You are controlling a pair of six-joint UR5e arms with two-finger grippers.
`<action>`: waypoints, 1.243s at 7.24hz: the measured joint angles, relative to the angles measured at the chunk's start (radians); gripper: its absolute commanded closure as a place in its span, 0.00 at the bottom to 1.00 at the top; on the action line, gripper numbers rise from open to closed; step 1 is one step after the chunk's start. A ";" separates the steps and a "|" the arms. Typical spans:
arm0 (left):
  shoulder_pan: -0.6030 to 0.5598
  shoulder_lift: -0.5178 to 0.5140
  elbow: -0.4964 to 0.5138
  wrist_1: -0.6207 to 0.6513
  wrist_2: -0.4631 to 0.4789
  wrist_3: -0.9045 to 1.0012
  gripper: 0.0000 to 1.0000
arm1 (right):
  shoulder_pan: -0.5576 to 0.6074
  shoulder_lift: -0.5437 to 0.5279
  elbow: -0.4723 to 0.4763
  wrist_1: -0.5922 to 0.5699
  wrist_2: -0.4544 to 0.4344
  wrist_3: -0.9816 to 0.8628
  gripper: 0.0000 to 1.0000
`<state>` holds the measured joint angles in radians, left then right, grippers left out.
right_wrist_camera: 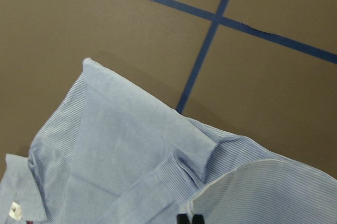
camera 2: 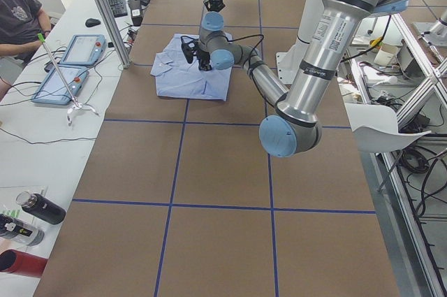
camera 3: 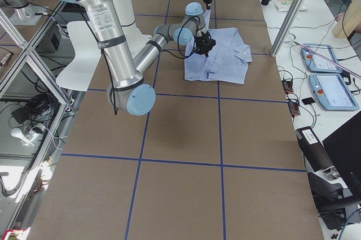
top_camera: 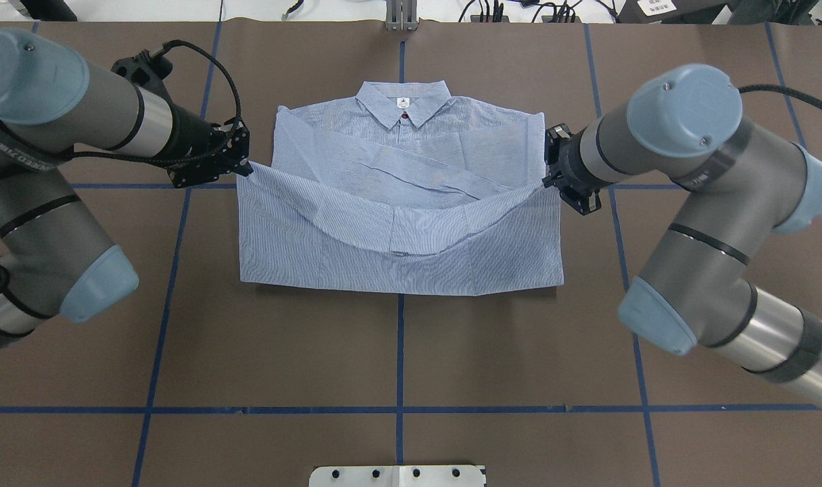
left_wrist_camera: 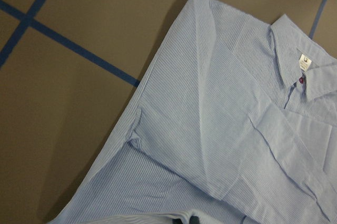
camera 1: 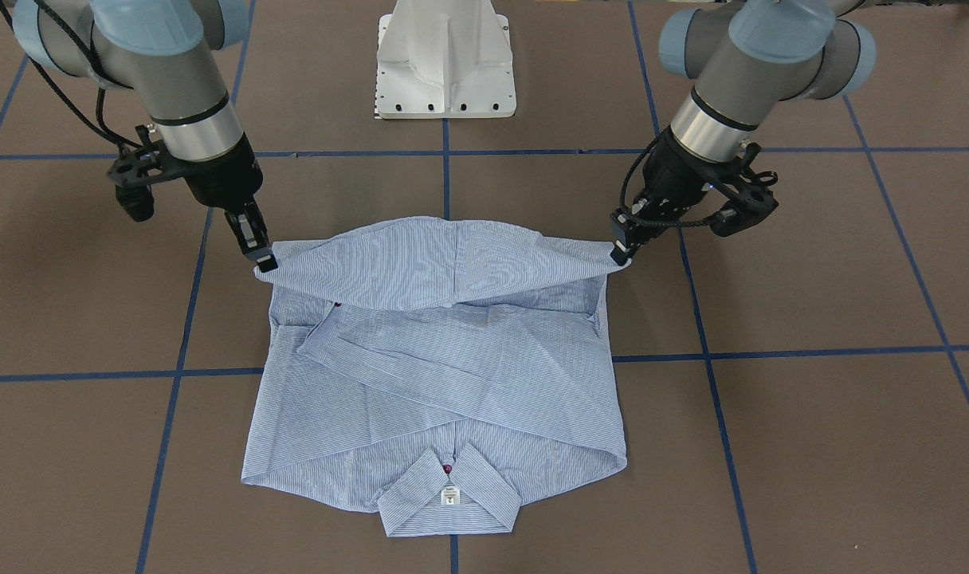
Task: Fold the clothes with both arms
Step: 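Lift the hem with both grippers and fold it toward the collar, then lay the hem down near the collar and open both grippers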
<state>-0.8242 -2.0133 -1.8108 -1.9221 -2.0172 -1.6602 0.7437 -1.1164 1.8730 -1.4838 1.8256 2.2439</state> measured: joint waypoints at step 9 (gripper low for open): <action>-0.056 -0.322 0.732 -0.393 0.009 -0.005 1.00 | 0.116 0.331 -0.760 0.260 -0.039 -0.157 1.00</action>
<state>-0.8806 -2.3352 -1.0786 -2.3146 -2.0083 -1.6656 0.8598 -0.7859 1.1125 -1.2240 1.7865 2.0869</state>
